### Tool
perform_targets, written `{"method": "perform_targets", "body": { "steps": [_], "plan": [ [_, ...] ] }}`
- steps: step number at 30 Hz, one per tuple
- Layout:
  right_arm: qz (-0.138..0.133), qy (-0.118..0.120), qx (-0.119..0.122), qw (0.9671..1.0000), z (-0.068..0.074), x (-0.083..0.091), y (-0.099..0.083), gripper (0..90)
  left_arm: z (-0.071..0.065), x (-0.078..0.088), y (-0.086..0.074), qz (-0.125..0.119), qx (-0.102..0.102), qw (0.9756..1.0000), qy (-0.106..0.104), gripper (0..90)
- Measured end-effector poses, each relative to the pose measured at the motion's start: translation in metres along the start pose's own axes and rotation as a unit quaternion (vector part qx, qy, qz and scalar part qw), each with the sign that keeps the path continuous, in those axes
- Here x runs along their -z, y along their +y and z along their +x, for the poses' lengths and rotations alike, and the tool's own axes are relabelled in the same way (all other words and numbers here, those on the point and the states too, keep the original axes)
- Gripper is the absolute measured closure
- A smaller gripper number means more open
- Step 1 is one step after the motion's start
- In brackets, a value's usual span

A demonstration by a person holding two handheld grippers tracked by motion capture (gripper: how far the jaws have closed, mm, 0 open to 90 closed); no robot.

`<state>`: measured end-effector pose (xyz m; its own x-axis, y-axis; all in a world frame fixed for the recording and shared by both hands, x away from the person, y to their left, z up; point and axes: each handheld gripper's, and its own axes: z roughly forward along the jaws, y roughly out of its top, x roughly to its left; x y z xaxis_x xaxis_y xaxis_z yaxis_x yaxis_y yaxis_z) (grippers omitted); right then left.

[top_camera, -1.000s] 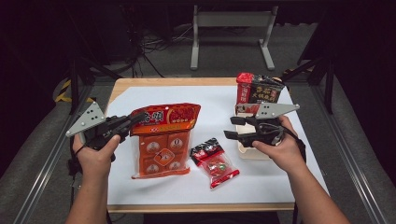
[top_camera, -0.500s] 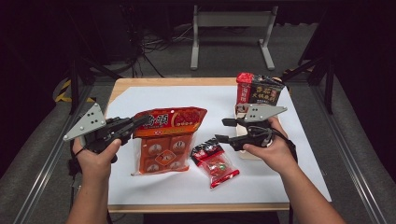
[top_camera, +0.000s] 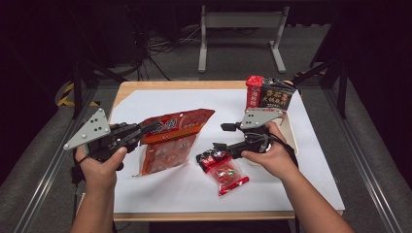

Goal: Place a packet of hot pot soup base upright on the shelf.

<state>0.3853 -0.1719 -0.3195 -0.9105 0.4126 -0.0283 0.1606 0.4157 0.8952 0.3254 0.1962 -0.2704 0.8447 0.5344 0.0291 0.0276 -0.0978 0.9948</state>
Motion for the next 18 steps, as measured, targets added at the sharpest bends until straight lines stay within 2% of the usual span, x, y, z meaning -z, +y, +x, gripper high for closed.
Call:
{"method": "perform_targets", "body": {
  "steps": [9, 14, 18],
  "plan": [
    [-0.012, 0.010, 0.006, 0.9999, 0.003, -0.016, 0.002, 28.2, -0.003, -0.003, 0.003, -0.011, -0.003, 0.9998, -0.013, 90.0],
    [-0.019, 0.033, 0.017, 0.9991, 0.008, -0.024, 0.003, 26.4, -0.008, -0.006, 0.006, -0.019, -0.006, 0.9993, -0.032, 90.0],
    [-0.020, 0.044, 0.023, 0.9986, 0.010, -0.029, 0.002, 25.1, -0.012, -0.009, 0.007, -0.021, -0.010, 0.9990, -0.038, 90.0]
  ]
}}
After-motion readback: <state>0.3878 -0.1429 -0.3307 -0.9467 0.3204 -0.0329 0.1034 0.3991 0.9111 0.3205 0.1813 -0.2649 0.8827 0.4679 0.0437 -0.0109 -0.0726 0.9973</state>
